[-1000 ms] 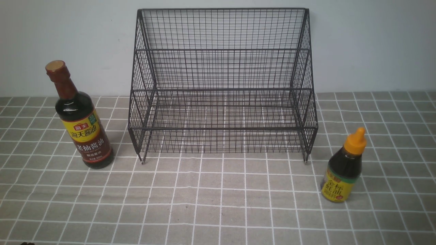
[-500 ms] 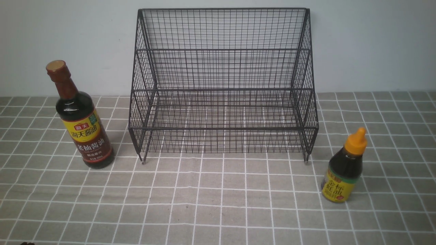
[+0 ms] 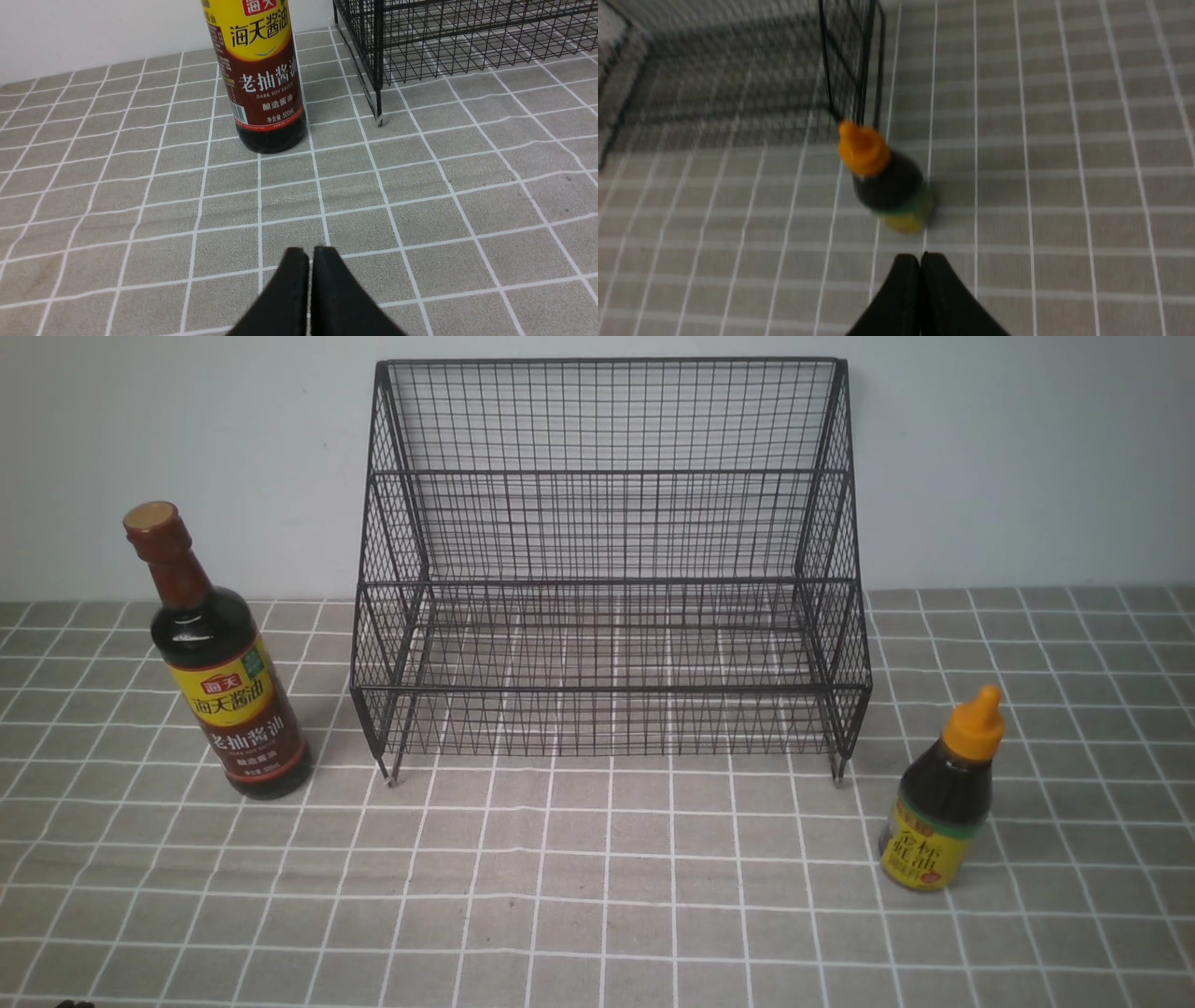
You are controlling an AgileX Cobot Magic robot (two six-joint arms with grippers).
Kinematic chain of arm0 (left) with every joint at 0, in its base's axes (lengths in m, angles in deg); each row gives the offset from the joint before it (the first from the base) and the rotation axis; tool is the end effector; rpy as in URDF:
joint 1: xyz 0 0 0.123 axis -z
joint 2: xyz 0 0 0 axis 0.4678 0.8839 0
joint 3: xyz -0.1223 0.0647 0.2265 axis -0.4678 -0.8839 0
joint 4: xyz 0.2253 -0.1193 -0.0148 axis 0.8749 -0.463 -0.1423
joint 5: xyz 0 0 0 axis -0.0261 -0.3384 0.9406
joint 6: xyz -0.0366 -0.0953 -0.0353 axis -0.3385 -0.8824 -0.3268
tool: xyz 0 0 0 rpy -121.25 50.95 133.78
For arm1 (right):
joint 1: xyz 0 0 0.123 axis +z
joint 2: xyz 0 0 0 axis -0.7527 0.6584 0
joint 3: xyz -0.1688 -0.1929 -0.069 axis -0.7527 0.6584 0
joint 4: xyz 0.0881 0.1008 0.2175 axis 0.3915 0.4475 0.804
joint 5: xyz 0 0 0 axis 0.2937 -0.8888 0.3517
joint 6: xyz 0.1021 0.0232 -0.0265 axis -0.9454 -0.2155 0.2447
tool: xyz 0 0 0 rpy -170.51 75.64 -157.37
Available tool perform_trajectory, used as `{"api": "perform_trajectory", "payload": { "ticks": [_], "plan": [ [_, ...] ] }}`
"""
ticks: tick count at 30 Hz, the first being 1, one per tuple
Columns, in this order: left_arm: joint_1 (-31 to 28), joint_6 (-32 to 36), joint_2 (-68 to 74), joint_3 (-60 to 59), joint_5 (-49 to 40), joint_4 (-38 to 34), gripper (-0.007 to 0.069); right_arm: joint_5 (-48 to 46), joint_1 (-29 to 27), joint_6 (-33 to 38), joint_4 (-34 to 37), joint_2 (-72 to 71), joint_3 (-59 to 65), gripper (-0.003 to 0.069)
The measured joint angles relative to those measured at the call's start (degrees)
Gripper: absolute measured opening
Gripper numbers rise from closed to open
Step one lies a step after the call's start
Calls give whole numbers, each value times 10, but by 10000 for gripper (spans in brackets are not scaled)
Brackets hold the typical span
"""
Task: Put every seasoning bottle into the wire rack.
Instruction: Use the right arm to grab the condiment bottle closest to it
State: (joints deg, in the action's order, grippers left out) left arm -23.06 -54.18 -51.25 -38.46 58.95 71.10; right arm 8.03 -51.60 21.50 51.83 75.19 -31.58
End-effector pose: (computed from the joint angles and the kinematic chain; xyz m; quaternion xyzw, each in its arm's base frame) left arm 0.0914 -0.0083 0.1667 0.0770 0.8017 0.0037 0.5927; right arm 0.1749 0.0182 0.3319 0.0173 0.9485 0.1207 0.2924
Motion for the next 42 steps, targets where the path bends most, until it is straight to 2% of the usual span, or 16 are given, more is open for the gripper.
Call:
{"api": "perform_trajectory", "payload": {
  "ticks": [2, 8, 11, 14, 15, 16, 17, 18, 20, 22, 27, 29, 31, 33, 42],
  "plan": [
    [0, 0, 0, 0, 0, 0, -7, -40, 5, 18, -1, 80, -57, -4],
    [0, 0, 0, 0, 0, 0, -7, -47, 69, 28, -13, 201, -142, 61],
    [0, 0, 0, 0, 0, 0, -7, -47, 125, -2, -47, 264, -168, 172],
    [0, 0, 0, 0, 0, 0, -7, -39, 148, -21, -80, 293, -171, 279],
    [0, 0, 0, 0, 0, 0, -7, -30, 156, -30, -93, 306, -172, 337],
    [0, 0, 0, 0, 0, 0, -7, -26, 157, -31, -97, 308, -172, 356],
    [0, 0, 0, 0, 0, 0, -7, -6, 164, -39, -113, 324, -173, 439],
    [0, 0, 0, 0, 0, 0, -7, 5, 165, -41, -119, 332, -173, 479],
    [0, 0, 0, 0, 0, 0, -7, 22, 165, -44, -125, 353, -173, 547],
    [0, 0, 0, 0, 0, 0, -7, 29, 165, -45, -127, 374, -173, 579],
    [0, 0, 0, 0, 0, 0, -7, 35, 165, -45, -127, 412, -173, 571],
    [0, 0, 0, 0, 0, 0, -7, 35, 165, -45, -127, 428, -173, 524],
    [0, 0, 0, 0, 0, 0, -7, 33, 165, -40, -125, 436, -174, 437],
    [0, 0, 0, 0, 0, 0, -7, 22, 166, -30, -120, 437, -177, 281],
    [0, 0, 0, 0, 0, 0, -7, -57, 166, -34, -114, 391, -274, 298]
  ]
}}
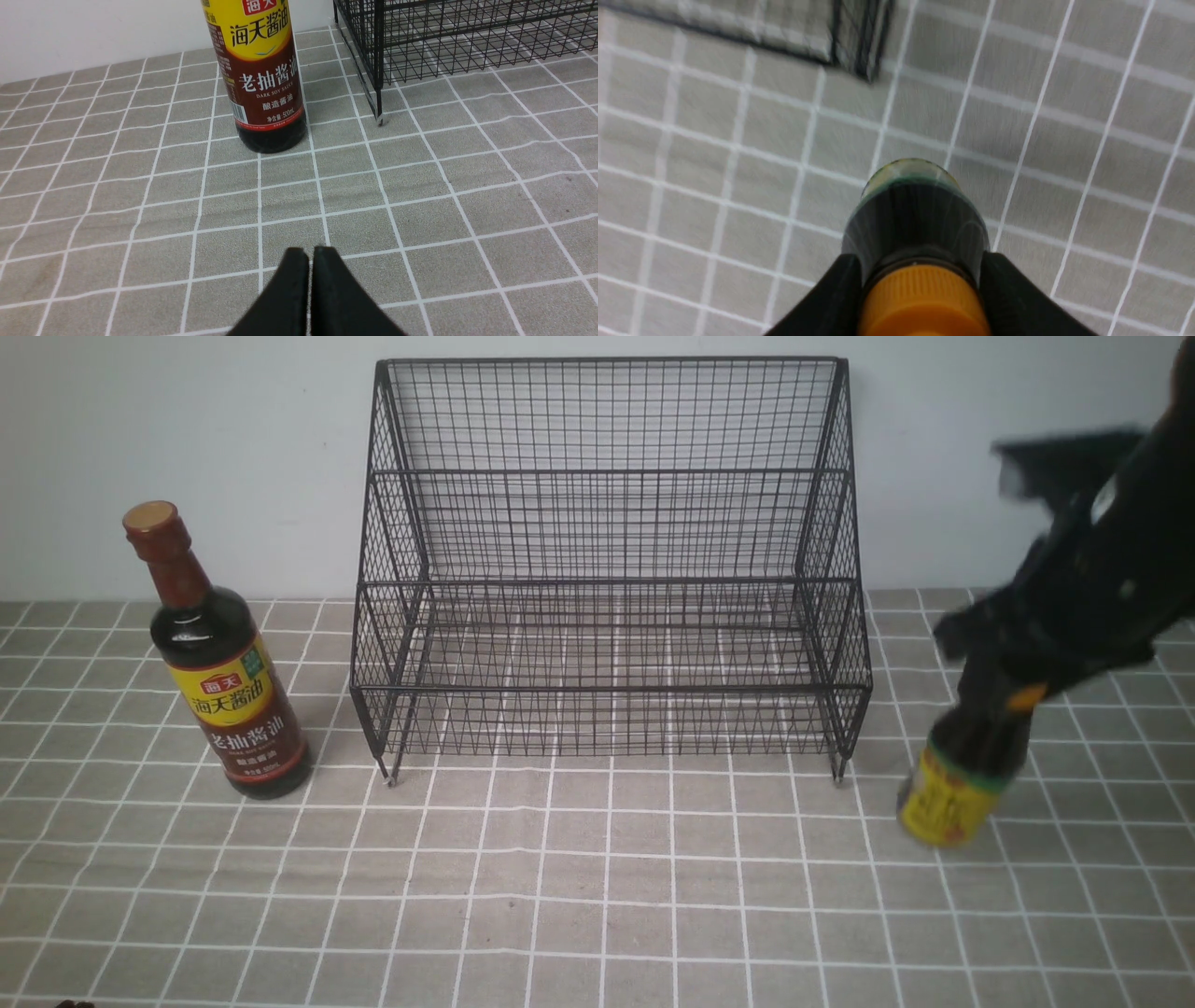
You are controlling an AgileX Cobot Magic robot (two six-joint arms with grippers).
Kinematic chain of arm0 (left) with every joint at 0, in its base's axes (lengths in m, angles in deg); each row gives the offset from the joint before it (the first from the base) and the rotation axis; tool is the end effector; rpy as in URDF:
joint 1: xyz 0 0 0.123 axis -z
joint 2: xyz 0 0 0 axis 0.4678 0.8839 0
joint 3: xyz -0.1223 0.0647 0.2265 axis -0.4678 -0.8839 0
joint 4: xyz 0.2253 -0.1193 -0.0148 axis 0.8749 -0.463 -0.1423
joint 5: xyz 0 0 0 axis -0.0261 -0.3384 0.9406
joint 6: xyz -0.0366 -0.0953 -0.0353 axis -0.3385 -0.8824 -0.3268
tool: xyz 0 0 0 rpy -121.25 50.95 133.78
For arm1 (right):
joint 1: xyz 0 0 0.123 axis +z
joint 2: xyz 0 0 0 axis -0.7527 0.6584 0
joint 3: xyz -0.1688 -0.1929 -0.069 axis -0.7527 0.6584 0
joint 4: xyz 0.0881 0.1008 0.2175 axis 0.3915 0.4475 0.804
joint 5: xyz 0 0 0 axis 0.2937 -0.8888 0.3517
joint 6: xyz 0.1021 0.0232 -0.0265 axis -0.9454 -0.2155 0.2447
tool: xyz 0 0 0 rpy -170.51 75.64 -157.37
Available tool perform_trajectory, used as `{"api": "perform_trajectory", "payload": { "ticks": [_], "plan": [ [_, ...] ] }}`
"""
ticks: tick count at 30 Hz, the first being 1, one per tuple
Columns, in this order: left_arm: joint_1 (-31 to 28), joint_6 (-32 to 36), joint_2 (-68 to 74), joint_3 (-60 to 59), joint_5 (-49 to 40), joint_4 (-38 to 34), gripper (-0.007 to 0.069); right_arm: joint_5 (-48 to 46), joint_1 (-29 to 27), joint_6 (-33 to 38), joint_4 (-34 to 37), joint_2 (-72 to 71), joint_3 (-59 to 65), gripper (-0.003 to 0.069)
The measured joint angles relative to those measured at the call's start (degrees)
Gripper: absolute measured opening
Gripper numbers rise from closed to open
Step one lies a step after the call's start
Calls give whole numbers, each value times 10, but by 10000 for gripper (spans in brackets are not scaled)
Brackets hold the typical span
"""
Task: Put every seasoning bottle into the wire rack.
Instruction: Use the right arm to put the condiment bottle back on the shelf
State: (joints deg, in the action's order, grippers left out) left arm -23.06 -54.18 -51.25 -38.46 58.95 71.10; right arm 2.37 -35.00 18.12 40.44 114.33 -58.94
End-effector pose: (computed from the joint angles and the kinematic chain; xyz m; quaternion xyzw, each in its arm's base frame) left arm 0.0914 -0.0083 0.1667 0.0770 0.8017 0.0037 0.5927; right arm 0.3164 0.0856 0.2948 -0.1065 0.9837 0.0533 0.1347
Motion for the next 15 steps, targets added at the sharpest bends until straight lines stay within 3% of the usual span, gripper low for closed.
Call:
{"api": "perform_trajectory", "payload": {
  "ticks": [6, 15],
  "plan": [
    [0, 0, 0, 0, 0, 0, -7, -5, 0, 1, 35, -19, -108, 298],
    [0, 0, 0, 0, 0, 0, -7, -7, 0, 38, 83, 12, -164, 298]
  ]
}}
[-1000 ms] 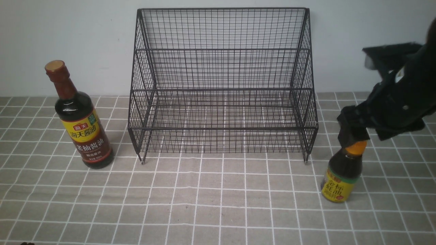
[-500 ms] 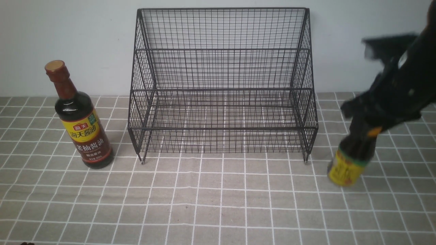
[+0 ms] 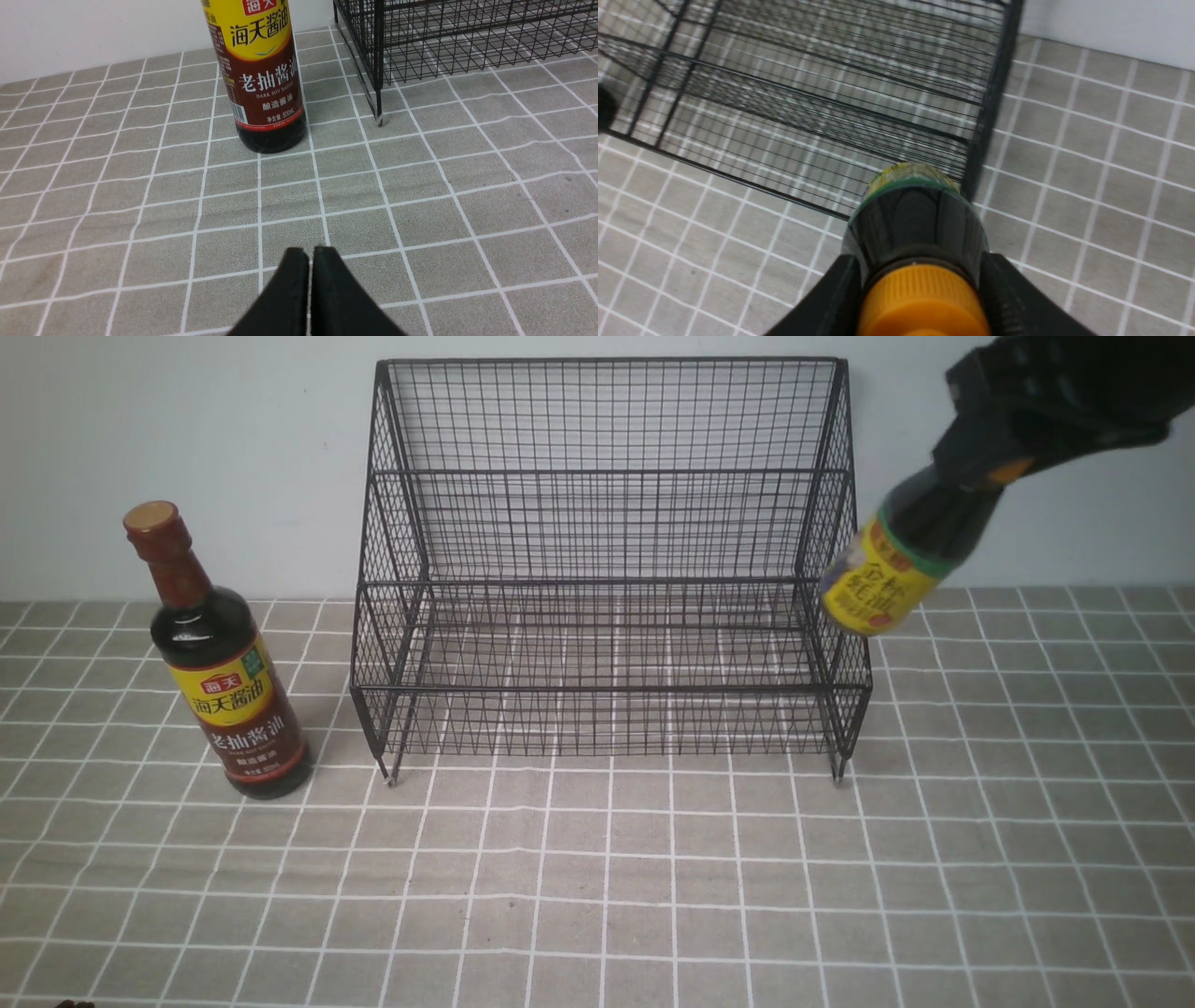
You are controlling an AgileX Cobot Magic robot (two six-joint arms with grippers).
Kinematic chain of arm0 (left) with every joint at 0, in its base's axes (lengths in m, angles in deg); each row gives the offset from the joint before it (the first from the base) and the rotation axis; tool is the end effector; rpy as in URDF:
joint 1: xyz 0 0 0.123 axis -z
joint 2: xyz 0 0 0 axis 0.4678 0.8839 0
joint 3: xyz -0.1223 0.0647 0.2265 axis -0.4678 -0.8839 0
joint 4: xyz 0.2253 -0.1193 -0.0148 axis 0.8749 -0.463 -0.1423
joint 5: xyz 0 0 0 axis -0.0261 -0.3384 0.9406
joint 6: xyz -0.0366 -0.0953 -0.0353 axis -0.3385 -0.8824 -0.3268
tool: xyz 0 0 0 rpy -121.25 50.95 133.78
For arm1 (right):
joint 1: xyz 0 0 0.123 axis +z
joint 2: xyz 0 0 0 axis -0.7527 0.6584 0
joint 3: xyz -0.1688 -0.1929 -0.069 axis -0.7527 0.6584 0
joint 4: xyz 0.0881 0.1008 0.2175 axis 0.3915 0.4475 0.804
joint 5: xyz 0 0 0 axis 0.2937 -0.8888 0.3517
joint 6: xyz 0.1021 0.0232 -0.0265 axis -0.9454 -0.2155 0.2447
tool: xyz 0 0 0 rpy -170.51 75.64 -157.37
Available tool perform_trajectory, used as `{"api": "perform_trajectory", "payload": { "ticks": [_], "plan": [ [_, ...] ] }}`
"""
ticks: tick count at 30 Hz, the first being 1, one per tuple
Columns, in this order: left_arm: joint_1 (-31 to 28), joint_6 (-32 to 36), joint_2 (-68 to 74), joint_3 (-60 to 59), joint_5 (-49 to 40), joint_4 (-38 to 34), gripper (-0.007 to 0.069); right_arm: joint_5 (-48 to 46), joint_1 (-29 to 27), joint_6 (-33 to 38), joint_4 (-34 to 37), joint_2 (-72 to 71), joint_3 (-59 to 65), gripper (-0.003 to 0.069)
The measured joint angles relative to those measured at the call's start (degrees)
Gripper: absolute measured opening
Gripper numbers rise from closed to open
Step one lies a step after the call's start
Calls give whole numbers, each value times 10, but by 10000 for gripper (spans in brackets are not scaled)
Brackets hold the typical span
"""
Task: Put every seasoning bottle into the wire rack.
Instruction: Use the right arm to put the condiment bottle back on the shelf, then use the left arm to grab the condiment bottle closest to it
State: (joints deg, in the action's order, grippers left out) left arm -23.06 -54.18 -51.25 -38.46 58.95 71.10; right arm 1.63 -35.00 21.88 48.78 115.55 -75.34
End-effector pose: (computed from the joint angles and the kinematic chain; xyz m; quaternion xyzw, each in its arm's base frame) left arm 0.0914 -0.0083 0.1667 0.0770 0.8017 0.0037 0.5927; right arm 0.3299 0.1043 0.3730 -0.1367 0.9490 0.1331 0.2508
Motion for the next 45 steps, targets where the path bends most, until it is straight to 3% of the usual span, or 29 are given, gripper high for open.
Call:
{"api": "perform_trajectory", "payload": {
  "ticks": [16, 27, 31, 40, 45],
  "plan": [
    [0, 0, 0, 0, 0, 0, -7, 47, 4, 55, 15, 119, -6, 298],
    [0, 0, 0, 0, 0, 0, -7, 74, 74, 31, -92, 172, -8, 298],
    [0, 0, 0, 0, 0, 0, -7, 80, 81, 25, -99, 175, -10, 300],
    [0, 0, 0, 0, 0, 0, -7, 18, 86, -14, -103, 159, -83, 489],
    [0, 0, 0, 0, 0, 0, -7, 12, 86, -30, -112, 101, -124, 483]
  ]
}}
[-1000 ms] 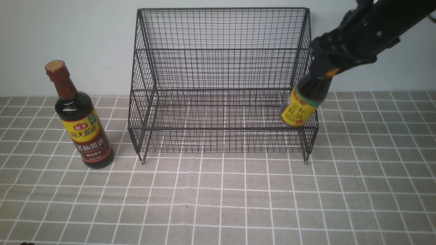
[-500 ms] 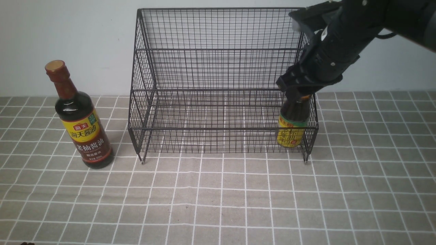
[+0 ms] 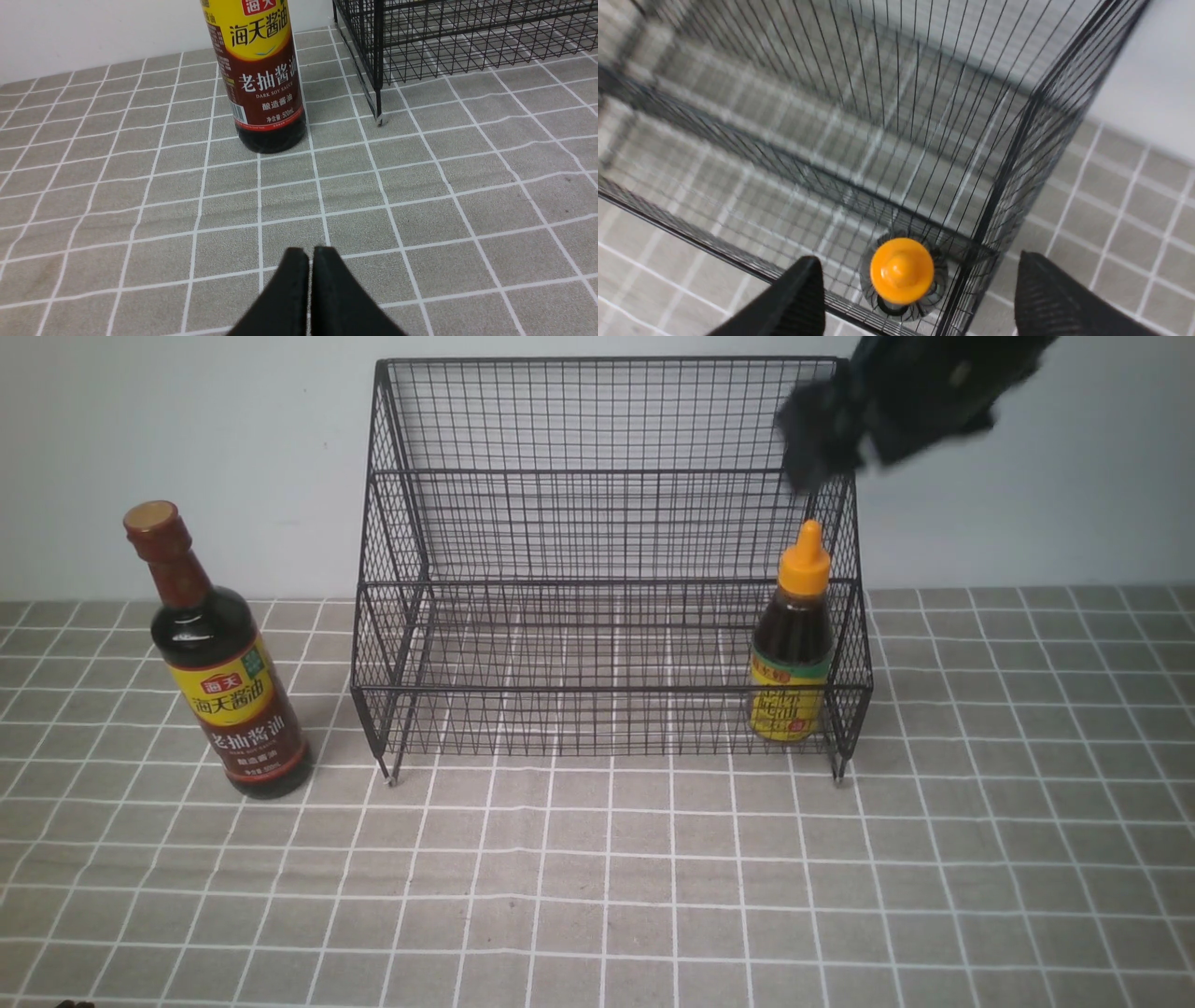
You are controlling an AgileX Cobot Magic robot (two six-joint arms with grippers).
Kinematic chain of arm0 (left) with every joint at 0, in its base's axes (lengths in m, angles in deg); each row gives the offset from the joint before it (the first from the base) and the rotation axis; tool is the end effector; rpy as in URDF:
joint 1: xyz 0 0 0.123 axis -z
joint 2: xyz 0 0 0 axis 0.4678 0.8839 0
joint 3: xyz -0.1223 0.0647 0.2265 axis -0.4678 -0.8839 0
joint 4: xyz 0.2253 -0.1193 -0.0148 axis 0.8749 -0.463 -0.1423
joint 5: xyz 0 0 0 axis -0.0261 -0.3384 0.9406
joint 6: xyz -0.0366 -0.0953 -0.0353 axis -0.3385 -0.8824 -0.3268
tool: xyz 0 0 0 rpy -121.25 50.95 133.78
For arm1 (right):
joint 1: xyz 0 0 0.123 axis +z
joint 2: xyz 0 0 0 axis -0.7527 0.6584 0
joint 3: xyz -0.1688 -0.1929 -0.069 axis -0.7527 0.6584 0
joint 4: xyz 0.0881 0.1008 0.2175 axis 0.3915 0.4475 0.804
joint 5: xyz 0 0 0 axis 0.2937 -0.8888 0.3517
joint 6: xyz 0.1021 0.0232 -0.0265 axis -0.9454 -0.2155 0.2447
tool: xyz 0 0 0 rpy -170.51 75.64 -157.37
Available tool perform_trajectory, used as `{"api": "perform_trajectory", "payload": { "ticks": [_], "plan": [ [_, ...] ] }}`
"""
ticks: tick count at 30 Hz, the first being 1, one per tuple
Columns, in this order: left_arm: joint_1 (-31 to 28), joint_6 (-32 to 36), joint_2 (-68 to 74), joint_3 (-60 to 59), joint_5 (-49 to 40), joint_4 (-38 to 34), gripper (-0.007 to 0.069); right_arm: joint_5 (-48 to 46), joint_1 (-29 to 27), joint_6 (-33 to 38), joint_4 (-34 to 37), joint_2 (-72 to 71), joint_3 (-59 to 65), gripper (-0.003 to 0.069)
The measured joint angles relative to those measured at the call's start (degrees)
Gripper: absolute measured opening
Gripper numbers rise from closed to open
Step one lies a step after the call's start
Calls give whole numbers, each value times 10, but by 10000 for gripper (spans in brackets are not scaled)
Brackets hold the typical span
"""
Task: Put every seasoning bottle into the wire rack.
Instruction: Use the left arm to grab the condiment bottle closest to it
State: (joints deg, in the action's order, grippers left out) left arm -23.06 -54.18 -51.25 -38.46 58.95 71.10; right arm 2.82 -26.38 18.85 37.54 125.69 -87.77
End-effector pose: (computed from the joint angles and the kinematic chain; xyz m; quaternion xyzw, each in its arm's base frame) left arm 0.0914 -0.0083 0.1667 0.0770 0.8017 0.0037 0.5927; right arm 0.3625 0.1523 0.3712 -0.1857 0.9378 0.0679 0.2852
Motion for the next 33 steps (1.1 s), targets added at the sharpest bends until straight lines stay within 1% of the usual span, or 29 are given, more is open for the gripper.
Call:
{"api": "perform_trajectory", "payload": {
  "ticks": [2, 3, 4, 6, 7, 8, 10, 13, 14, 16, 17, 18, 19, 20, 21, 22, 25, 26, 29, 33],
  "plan": [
    [0, 0, 0, 0, 0, 0, -7, -3, 0, -8, -1, -61, 4, 414],
    [0, 0, 0, 0, 0, 0, -7, -3, 0, -10, -2, -74, 6, 397],
    [0, 0, 0, 0, 0, 0, -7, -5, 0, -19, -5, -142, 26, 296],
    [0, 0, 0, 0, 0, 0, -7, -5, 0, -22, -13, -228, 65, 178],
    [0, 0, 0, 0, 0, 0, -7, -6, 0, -23, -17, -269, 89, 106],
    [0, 0, 0, 0, 0, 0, -7, -7, 0, -25, -22, -312, 118, 67],
    [0, 0, 0, 0, 0, 0, -7, -9, 0, -33, -25, -385, 174, 20],
    [0, 0, 0, 0, 0, 0, -7, 19, 0, -52, -25, -504, 282, -4],
    [0, 0, 0, 0, 0, 0, -7, 52, 0, -59, -25, -556, 334, -9],
    [0, 0, 0, 0, 0, 0, -7, 163, 0, -66, -26, -672, 453, -12],
    [0, 0, 0, 0, 0, 0, -7, 163, 0, -66, -26, -683, 464, -12],
    [0, 0, 0, 0, 0, 0, -7, 240, 0, -66, -27, -751, 537, -12],
    [0, 0, 0, 0, 0, 0, -7, 287, 0, -67, -27, -812, 594, -12],
    [0, 0, 0, 0, 0, 0, -7, 294, 0, -67, -27, -812, 603, -12],
    [0, 0, 0, 0, 0, 0, -7, 349, 0, -71, -19, -883, 675, -12],
    [0, 0, 0, 0, 0, 0, -7, 375, 0, -73, -13, -912, 715, -12],
    [0, 0, 0, 0, 0, 0, -7, 442, 0, -75, 12, -979, 795, -12],
    [0, 0, 0, 0, 0, 0, -7, 446, 0, -76, 13, -979, 795, -12],
    [0, 0, 0, 0, 0, 0, -7, 488, 0, -80, 32, -1027, 854, -13],
    [0, 0, 0, 0, 0, 1, -7, 492, 0, -81, 49, -1031, 891, -13]
  ]
}}
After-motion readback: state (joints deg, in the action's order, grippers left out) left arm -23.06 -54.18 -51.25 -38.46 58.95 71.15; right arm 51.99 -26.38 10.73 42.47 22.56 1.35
